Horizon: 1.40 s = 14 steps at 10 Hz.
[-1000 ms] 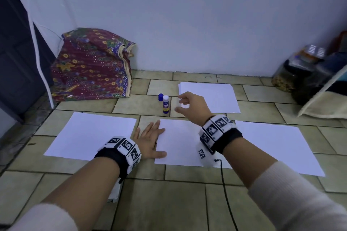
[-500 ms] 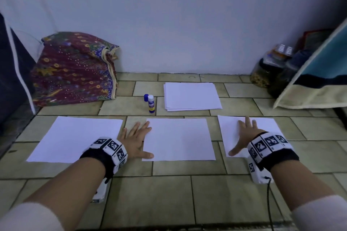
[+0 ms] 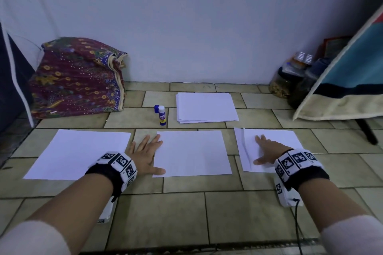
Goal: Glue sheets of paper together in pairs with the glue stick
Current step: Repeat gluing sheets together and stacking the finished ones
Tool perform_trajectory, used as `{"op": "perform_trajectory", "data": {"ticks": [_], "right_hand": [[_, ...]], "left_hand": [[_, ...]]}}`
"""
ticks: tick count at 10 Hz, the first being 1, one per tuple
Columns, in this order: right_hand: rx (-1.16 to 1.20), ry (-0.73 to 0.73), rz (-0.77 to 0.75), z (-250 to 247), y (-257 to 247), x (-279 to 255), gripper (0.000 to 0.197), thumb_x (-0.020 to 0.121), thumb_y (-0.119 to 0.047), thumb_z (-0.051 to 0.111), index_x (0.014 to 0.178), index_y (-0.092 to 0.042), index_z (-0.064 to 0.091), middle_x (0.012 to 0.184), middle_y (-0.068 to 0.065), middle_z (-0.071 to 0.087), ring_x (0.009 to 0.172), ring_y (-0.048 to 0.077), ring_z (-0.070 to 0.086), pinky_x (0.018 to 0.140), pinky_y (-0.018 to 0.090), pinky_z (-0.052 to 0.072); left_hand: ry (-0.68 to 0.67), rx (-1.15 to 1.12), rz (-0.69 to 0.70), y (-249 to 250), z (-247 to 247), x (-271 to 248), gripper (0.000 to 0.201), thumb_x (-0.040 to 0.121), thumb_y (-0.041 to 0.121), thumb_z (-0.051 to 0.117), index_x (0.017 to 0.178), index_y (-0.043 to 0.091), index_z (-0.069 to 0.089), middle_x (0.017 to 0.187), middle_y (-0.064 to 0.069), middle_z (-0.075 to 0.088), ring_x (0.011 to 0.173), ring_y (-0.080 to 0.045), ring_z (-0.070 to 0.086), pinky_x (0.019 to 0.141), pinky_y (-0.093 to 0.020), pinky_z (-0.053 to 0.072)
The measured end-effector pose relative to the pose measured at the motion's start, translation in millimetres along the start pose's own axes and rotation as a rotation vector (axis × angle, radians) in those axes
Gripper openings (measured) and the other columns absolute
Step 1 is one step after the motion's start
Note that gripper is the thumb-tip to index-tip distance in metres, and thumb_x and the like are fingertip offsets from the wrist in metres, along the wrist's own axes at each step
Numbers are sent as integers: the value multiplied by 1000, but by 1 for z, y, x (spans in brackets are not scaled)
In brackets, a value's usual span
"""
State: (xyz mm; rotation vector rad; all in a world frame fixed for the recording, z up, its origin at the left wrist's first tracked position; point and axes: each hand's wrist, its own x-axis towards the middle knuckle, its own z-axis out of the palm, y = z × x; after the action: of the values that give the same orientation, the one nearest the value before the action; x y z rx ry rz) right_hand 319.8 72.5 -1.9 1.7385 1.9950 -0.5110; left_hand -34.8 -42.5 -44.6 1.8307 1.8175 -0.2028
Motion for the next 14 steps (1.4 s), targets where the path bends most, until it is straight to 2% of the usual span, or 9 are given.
{"op": "perform_trajectory", "data": {"ticks": [1, 2, 3, 4, 5, 6, 8, 10, 14], "right_hand": [[21, 83, -18, -6, 7, -3, 79, 93, -31, 57, 152, -17, 6, 160, 4, 9, 143, 21, 22, 112, 29, 22], [110, 195, -26, -14, 14, -7, 61, 92, -22, 59, 147, -20, 33, 151, 1, 36, 138, 18, 33, 109, 24, 23], [206, 309, -4, -23, 17, -13, 50, 92, -14, 57, 140, -16, 45, 141, 6, 48, 130, 23, 42, 103, 25, 30], [249, 427, -20, -35, 0, -27, 46, 93, -11, 54, 138, -8, 45, 136, 14, 52, 125, 29, 46, 100, 30, 33], [286, 477, -157, -37, -54, -43, 44, 93, -11, 54, 136, -7, 47, 131, 15, 56, 122, 30, 49, 95, 30, 33], [341, 395, -361, -22, -118, -46, 42, 92, -11, 54, 134, -11, 50, 131, 11, 57, 121, 27, 50, 96, 30, 36], [399, 268, -345, 7, -176, -32, 35, 95, -13, 50, 130, -10, 52, 129, 11, 56, 119, 26, 52, 94, 31, 41], [449, 257, -291, 12, -185, -25, 37, 96, -14, 50, 133, -11, 49, 133, 10, 53, 122, 25, 51, 95, 29, 42], [425, 257, -256, 22, -191, -23, 27, 94, -18, 52, 119, -9, 55, 121, 8, 60, 111, 24, 57, 81, 27, 42]], "left_hand": [[-9, 2, 3, -1, 0, 1, 134, 37, 87, 25, 152, 26, -8, 154, 17, -27, 143, -10, -25, 115, -43, -14], [-16, 3, -5, -3, 0, 2, 130, 45, 86, 33, 152, 25, -8, 154, 18, -27, 143, -10, -26, 115, -43, -15], [-11, 2, -5, -2, 1, 2, 130, 45, 86, 34, 152, 26, -8, 154, 18, -27, 143, -10, -26, 115, -42, -15], [-14, 8, -11, -1, 1, 2, 133, 37, 87, 25, 152, 26, -8, 154, 17, -27, 143, -10, -26, 115, -43, -14], [-37, 26, -30, 0, -1, 3, 132, 40, 87, 27, 152, 26, -10, 153, 16, -30, 142, -11, -27, 116, -45, -13], [-27, 44, -41, 1, 0, 2, 118, 61, 80, 41, 152, 25, -9, 154, 15, -28, 143, -13, -26, 116, -46, -12], [-26, 73, -63, 4, -1, 2, 129, 44, 86, 30, 152, 26, -9, 156, 13, -26, 144, -13, -24, 116, -47, -10], [-39, 99, -75, 4, 0, 3, 102, 85, 66, 52, 151, 25, -13, 155, 11, -28, 144, -15, -25, 117, -47, -10], [-30, 125, -79, 5, 1, 5, 99, 87, 63, 51, 152, 23, -11, 156, 9, -27, 145, -16, -24, 116, -46, -8]]}}
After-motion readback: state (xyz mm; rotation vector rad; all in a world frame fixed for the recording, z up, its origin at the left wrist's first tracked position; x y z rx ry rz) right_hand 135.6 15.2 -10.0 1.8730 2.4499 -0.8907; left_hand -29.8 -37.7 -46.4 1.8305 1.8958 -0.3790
